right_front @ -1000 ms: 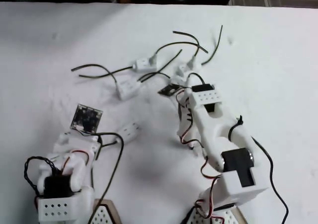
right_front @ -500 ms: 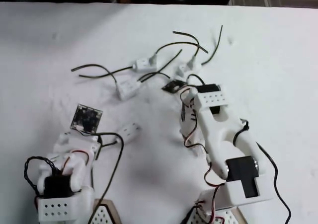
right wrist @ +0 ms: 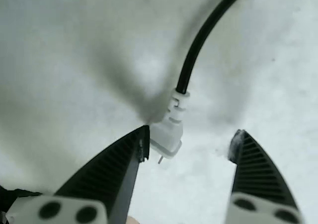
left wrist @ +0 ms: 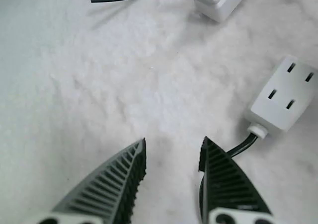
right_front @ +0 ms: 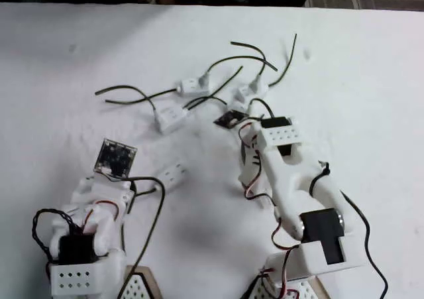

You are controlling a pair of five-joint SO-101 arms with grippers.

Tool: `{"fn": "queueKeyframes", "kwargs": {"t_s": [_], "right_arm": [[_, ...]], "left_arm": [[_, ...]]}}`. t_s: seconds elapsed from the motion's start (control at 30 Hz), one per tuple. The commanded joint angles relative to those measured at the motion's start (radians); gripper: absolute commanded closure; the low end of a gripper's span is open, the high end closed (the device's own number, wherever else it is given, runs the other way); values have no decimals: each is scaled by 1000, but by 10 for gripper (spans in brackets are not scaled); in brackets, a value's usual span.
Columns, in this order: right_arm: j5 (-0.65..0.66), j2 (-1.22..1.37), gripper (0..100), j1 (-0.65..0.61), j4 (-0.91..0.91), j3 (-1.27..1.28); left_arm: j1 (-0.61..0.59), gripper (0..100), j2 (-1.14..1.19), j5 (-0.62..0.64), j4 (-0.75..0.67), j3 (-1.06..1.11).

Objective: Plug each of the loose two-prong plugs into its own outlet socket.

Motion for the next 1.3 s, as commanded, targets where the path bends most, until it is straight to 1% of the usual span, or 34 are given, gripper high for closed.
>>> {"fn": "queueKeyframes", "kwargs": {"t_s": [0.0, 0.2, 0.53, 0.67, 0.77, 0.9, 1.03, 1.13, 1.2, 1.27], "right_arm": [[-8, 27, 745, -15, -16, -8], [-8, 77, 750, -18, -44, -8], [-8, 73, 978, -91, -44, -9], [-8, 71, 981, -127, -13, -9], [-8, 41, 981, -168, 91, -46], [-8, -81, 981, -214, 225, -103], [-8, -237, 981, -274, 303, -118], [-43, -332, 981, -321, 295, -89], [-86, -357, 981, -331, 219, -51], [-100, -343, 981, -326, 105, 2]], "left_arm": [[-7, 815, -8, -9, -2, -6], [-7, 815, -8, -9, -2, -6], [-7, 815, -8, -9, -2, -6], [-7, 815, -8, -11, 0, -6], [-7, 815, -8, -11, 0, -6], [-5, 815, -8, -11, 0, -6], [-5, 815, -8, -11, 2, -6], [-5, 815, -8, -11, 2, -6], [-5, 815, -8, -11, 2, -6], [-5, 815, -8, -11, 2, -6]]}}
